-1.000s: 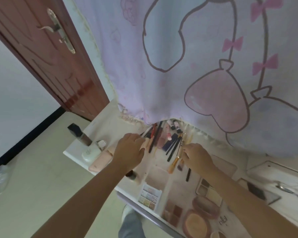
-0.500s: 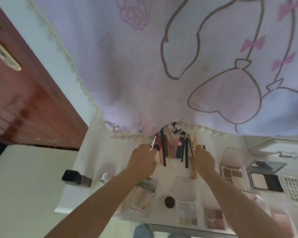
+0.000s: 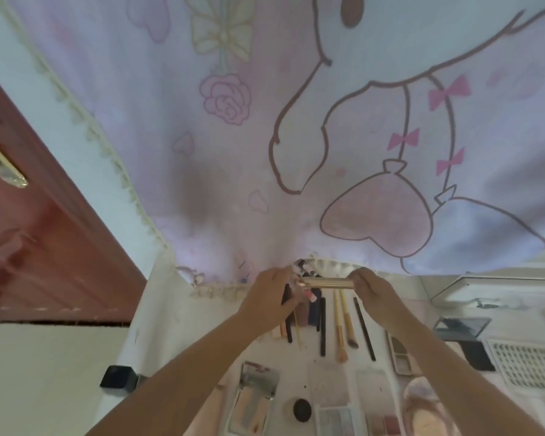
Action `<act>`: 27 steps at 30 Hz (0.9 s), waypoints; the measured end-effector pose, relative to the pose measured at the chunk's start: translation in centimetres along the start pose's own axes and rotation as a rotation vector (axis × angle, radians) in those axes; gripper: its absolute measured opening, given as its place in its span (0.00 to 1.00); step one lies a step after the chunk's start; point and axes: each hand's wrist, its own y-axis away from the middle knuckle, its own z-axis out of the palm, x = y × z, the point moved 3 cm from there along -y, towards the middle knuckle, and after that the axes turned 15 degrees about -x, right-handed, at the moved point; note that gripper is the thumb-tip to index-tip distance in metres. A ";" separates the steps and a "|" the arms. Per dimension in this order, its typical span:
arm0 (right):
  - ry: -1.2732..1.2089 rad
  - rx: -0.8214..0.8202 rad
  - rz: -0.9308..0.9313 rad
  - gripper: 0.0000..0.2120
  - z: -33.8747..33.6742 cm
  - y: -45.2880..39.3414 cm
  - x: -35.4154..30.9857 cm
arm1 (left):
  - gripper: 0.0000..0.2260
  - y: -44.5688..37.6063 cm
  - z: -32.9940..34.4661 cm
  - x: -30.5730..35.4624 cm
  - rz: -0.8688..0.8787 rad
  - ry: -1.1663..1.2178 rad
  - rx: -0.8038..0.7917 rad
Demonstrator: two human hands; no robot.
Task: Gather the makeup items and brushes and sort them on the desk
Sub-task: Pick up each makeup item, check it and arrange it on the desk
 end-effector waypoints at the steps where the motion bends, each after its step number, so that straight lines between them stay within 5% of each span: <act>1: -0.017 -0.006 -0.050 0.09 -0.8 0.4 -1.1 | 0.21 -0.2 -0.5 0.9 0.045 0.012 0.002; 5: -0.160 0.096 -0.137 0.15 -3.5 0.8 -4.3 | 0.12 0.0 -2.8 3.9 0.182 0.049 0.042; 11: -0.266 0.331 -0.219 0.15 -7.7 0.5 -7.4 | 0.12 0.2 -7.2 7.2 0.196 -0.219 0.167; 16: -0.239 0.484 -0.498 0.11 -10.8 2.9 -10.3 | 0.15 0.8 -10.1 9.6 0.298 0.223 0.039; 19: -0.170 0.420 -0.619 0.08 -11.7 3.8 -10.7 | 0.14 1.3 -10.5 10.0 0.292 0.480 -0.036; 24: -0.076 0.162 -0.426 0.18 -12.7 2.9 -9.4 | 0.13 1.4 -12.1 10.1 0.274 -0.058 0.130; 27: -0.109 0.080 -0.487 0.12 -13.1 3.0 -9.5 | 0.11 1.5 -12.7 10.0 0.252 -0.174 0.132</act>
